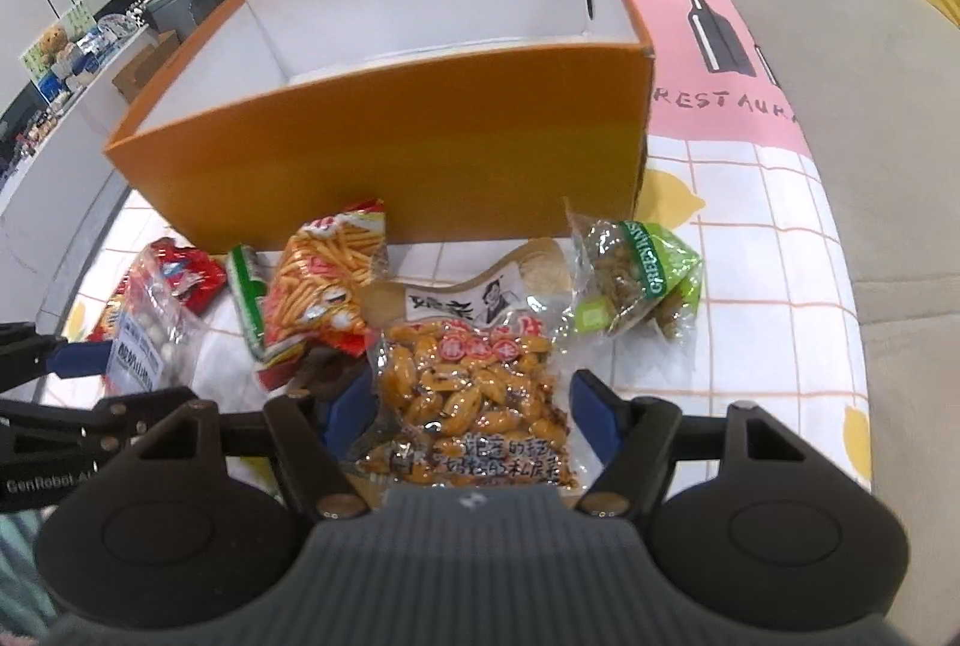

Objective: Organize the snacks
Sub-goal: 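Grasp the hawthorn ball pack with left tool while right tool grasps the peanut pack, then carry both packs over the orange box and lower them inside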

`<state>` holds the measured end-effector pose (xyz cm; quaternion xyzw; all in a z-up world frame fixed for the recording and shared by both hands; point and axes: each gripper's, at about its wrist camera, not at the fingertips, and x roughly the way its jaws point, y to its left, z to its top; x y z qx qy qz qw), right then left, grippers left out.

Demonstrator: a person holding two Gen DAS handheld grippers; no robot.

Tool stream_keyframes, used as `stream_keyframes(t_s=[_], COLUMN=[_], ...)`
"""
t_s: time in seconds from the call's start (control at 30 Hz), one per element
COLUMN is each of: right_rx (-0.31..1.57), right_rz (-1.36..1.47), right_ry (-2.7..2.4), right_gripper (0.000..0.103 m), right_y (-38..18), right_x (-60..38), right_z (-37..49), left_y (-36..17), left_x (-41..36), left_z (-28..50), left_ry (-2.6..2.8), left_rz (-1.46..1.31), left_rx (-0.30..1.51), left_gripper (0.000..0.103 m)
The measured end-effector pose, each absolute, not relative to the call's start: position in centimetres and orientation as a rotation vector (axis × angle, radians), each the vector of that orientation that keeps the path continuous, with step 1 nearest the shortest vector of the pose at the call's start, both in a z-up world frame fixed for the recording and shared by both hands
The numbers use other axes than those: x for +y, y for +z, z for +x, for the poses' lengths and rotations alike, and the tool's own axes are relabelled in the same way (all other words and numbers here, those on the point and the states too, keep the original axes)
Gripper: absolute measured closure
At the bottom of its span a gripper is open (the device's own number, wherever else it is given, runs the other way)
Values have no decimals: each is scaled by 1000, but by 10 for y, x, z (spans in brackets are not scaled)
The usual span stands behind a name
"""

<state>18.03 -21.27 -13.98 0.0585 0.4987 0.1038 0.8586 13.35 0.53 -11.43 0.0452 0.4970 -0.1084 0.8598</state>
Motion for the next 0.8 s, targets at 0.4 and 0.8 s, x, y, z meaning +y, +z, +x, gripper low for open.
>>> stream_keyframes(t_s=[0.4,0.8], right_rx=[1005,896], right_rz=[155,130], right_ry=[301,325], right_gripper=[34,34], right_y=[-97,-56], right_x=[-206,-201], right_z=[134,107], left_y=[-76,-43], left_x=[5,7], left_z=[110,91], left_ry=[-229,-231], left_rz=[53,49], left_rx=[961,884], left_gripper=[36,36])
